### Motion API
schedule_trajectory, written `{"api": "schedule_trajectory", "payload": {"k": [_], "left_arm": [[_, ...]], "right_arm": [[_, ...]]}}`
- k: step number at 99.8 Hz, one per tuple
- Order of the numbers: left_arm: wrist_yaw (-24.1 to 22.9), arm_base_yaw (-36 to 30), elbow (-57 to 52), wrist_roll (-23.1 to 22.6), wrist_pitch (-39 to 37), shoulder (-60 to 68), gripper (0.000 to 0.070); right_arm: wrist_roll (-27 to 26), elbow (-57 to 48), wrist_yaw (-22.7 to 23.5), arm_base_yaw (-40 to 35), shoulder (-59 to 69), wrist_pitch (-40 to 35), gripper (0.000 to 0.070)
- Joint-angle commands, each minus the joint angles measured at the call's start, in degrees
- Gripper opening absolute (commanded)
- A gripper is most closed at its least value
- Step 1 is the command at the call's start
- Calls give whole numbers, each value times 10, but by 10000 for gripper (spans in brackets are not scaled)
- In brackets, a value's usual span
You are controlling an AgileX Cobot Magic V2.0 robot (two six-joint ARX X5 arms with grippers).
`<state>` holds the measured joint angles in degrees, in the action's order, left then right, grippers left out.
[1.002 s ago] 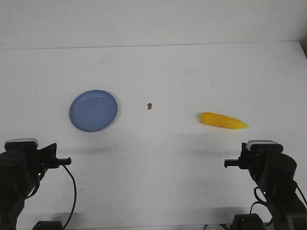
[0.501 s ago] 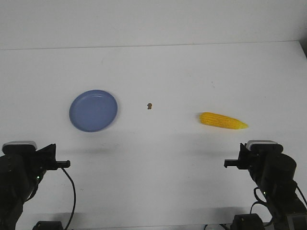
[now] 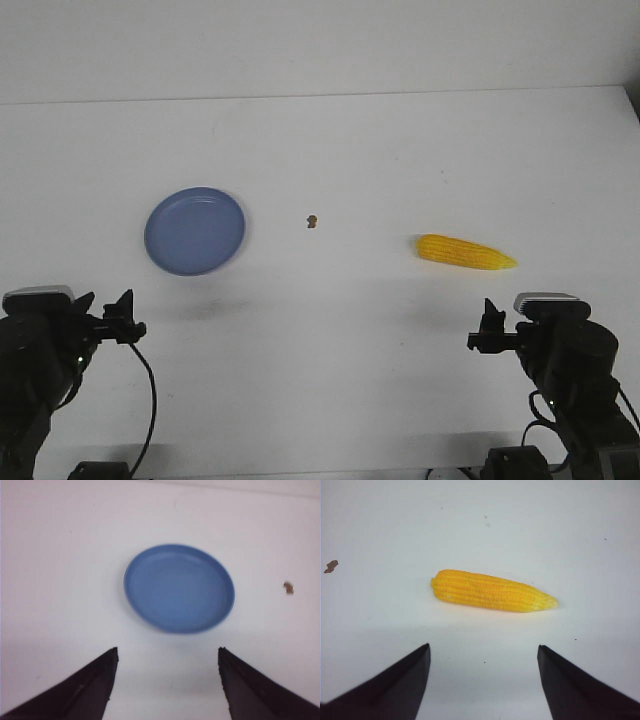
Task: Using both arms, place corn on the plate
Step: 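Reach the left gripper to the rim of the blue plate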
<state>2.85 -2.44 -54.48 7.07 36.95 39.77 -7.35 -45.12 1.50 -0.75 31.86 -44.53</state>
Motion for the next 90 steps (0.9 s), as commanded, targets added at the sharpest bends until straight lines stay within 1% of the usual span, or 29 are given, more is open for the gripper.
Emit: {"api": "schedule_trajectory", "payload": {"k": [1, 11, 20, 46, 69, 90], "left_arm": [[-3, 3, -11, 21, -26, 31, 413], [-3, 9, -13, 31, -68, 87, 413], [0, 16, -17, 31, -98, 150, 413], [1, 38, -56, 31, -151, 340, 413], [7, 48, -123, 30, -159, 467, 413], [7, 52, -171, 30, -161, 535, 413]], "right_arm": [[-4, -8, 0, 0, 0, 4, 453], [-4, -8, 0, 0, 0, 4, 453], [-4, -8, 0, 0, 0, 4, 453], [-4, -8, 1, 0, 0, 7, 453], [-4, -8, 1, 0, 0, 7, 452], [-4, -8, 1, 0, 0, 7, 452]]}}
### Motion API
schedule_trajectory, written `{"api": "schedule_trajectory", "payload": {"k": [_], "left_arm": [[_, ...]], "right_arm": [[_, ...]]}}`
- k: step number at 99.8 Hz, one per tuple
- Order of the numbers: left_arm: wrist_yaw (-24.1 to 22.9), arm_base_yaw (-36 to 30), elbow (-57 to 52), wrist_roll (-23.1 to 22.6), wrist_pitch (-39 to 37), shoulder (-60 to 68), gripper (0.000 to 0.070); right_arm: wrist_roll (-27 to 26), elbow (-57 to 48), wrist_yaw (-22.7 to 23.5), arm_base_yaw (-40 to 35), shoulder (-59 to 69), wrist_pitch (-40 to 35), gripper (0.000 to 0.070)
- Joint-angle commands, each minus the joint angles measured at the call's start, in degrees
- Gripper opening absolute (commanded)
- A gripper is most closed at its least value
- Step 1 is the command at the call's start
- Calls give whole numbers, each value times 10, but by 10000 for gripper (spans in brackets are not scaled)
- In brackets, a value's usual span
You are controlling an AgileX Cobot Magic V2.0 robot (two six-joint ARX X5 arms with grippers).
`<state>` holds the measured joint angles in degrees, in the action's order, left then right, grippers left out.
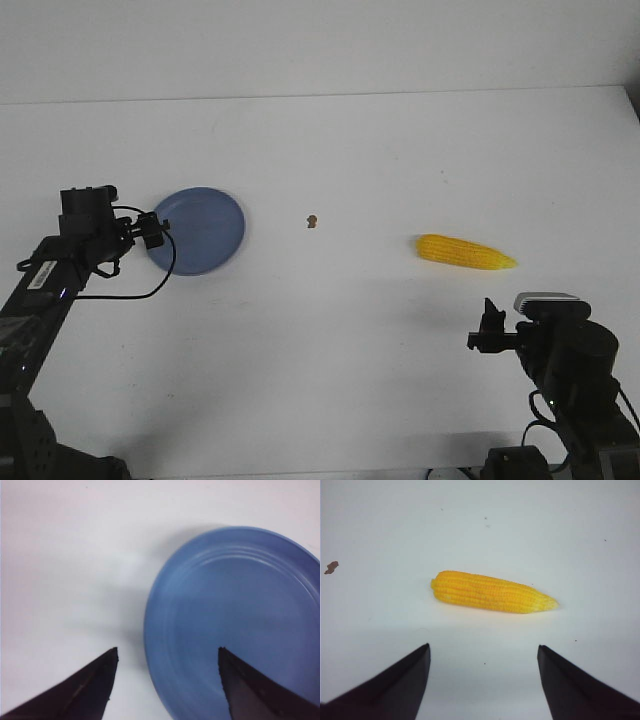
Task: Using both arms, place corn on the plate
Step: 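Reach the left gripper to the rim of the blue plate, then grip the plate rim with the left gripper and drag it toward the center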
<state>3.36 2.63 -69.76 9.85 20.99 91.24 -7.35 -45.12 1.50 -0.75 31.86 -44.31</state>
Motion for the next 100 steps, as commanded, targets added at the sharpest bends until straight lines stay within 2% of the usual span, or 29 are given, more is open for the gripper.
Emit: {"api": "schedule_trajectory", "payload": {"k": [1, 100], "left_arm": [[2, 2, -20, 2, -1, 23, 413], [27, 16, -29, 1, -18, 143, 409]], "right_arm": [[-4, -8, 1, 0, 0, 5, 452], [-4, -8, 1, 0, 0, 6, 452]]}}
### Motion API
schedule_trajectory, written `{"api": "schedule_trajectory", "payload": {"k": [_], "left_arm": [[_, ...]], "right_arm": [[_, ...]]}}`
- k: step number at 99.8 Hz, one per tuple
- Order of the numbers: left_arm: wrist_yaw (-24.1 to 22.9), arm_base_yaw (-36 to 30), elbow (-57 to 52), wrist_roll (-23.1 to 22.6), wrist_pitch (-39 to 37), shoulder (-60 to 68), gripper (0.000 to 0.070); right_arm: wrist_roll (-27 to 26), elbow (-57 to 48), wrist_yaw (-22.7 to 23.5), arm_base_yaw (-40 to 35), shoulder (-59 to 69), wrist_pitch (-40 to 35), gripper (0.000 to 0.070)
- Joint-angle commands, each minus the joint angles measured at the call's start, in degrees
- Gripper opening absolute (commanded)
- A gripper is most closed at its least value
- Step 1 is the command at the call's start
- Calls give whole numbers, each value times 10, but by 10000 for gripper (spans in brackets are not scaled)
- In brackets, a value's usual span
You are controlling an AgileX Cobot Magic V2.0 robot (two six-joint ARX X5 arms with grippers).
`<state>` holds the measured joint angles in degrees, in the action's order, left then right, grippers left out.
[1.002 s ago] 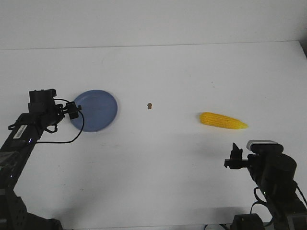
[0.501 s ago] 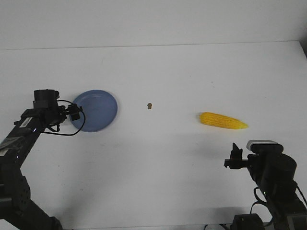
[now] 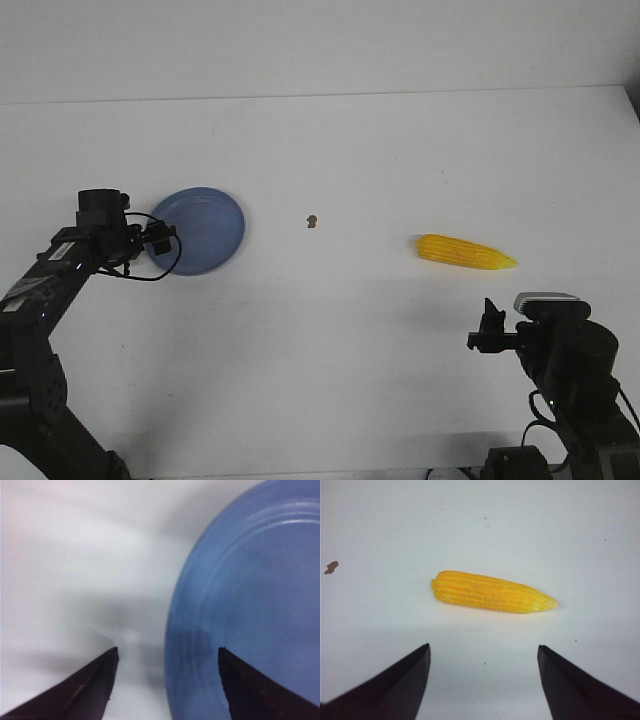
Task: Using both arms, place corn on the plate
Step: 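Grip the plate rim with the left gripper and drag it toward the center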
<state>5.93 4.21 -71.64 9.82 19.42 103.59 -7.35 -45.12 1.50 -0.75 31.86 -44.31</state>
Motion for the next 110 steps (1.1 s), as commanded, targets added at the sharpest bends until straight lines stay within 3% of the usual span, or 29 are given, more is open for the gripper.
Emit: {"api": "schedule_trajectory", "payload": {"k": [1, 7, 19, 25, 45, 54, 73, 110], "left_arm": [[1, 1, -10, 2, -3, 20, 409], [1, 1, -10, 2, -2, 24, 361], [2, 1, -10, 1, -2, 27, 86], [2, 1, -10, 1, -2, 27, 0], [9, 5, -10, 2, -2, 25, 5], [49, 8, -10, 4, -1, 16, 4], [180, 10, -10, -5, 9, -34, 5], [241, -28, -7, -12, 46, -115, 5]], "right_arm": [[-4, -8, 0, 0, 0, 6, 452], [-4, -8, 1, 0, 0, 6, 452], [-4, -8, 1, 0, 0, 6, 452], [-4, -8, 1, 0, 0, 5, 452], [-4, -8, 1, 0, 0, 6, 452], [-4, -8, 0, 0, 0, 6, 452], [-4, -8, 0, 0, 0, 6, 452], [-4, -8, 0, 0, 0, 10, 452]]}}
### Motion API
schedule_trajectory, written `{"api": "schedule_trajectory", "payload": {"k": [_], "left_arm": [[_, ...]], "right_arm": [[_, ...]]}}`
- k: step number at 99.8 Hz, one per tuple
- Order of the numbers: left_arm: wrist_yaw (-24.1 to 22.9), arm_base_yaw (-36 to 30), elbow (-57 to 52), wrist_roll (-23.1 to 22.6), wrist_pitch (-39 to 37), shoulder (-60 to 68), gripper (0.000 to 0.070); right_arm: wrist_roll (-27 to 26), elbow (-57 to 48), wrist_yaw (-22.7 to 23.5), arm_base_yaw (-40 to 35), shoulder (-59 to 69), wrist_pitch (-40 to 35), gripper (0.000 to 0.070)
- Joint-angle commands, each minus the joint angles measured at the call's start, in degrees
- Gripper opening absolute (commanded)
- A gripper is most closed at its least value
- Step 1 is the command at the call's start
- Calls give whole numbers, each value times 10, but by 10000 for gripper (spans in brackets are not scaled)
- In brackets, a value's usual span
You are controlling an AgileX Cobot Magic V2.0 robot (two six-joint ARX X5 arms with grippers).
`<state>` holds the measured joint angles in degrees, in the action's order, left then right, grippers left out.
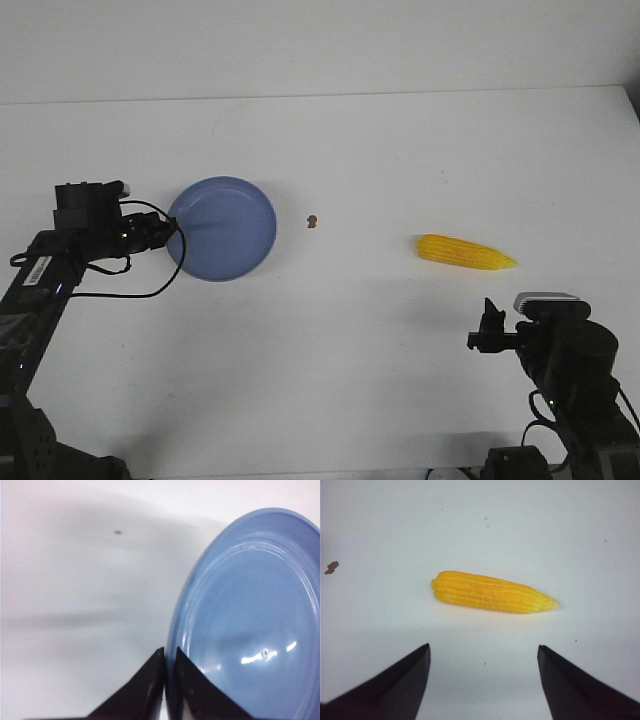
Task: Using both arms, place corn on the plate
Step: 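Grip the plate rim with the left gripper and drag it toward the center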
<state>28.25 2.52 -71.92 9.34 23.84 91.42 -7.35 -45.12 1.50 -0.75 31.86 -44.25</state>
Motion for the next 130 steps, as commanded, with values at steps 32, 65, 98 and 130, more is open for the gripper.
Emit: {"api": "schedule_trajectory", "payload": {"k": [32, 65, 98, 130], "left_arm": [[24, -132, 59, -7, -10, 7, 5], [17, -213, 115, -9, -46, 7, 5], [15, -236, 117, 2, -67, 24, 5], [12, -250, 117, 2, -75, 77, 5]], "right_arm": [[-4, -8, 0, 0, 0, 10, 452], [-4, -8, 0, 0, 1, 9, 452], [-4, -8, 0, 0, 1, 9, 453], [-4, -8, 0, 0, 1, 9, 452]]}}
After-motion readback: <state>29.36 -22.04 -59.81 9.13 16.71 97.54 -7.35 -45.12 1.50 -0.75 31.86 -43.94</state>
